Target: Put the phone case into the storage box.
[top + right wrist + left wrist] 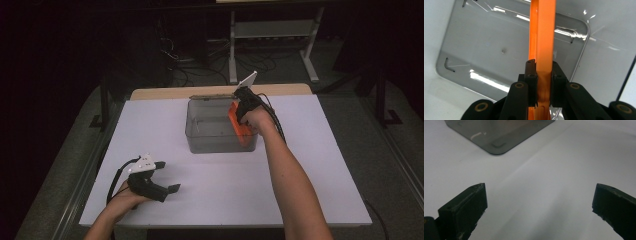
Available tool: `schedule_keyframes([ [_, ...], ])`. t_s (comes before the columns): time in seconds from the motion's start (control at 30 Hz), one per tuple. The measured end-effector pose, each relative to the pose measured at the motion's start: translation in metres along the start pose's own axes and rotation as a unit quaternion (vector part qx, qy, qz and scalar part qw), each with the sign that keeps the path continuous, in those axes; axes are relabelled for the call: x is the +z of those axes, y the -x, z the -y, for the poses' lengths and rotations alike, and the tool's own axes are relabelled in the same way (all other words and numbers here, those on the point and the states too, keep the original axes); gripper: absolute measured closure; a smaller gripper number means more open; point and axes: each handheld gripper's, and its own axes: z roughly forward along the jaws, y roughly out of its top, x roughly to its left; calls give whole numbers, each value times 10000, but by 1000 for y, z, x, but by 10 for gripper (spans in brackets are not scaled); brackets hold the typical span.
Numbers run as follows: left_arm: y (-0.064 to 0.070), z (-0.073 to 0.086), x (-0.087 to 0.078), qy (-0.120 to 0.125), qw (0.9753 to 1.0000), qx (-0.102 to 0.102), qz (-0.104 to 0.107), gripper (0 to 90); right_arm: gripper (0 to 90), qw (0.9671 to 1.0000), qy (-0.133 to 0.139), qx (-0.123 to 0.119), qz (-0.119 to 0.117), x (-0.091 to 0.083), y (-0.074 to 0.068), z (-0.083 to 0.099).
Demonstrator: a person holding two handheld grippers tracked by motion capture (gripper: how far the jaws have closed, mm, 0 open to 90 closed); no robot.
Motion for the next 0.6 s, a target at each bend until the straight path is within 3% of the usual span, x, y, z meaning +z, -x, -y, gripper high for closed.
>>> schedule_keyframes([
  [0.6,0,0,0,-8,10000,-11,-6,0,781,9995,-87,273,136,4,3,2],
])
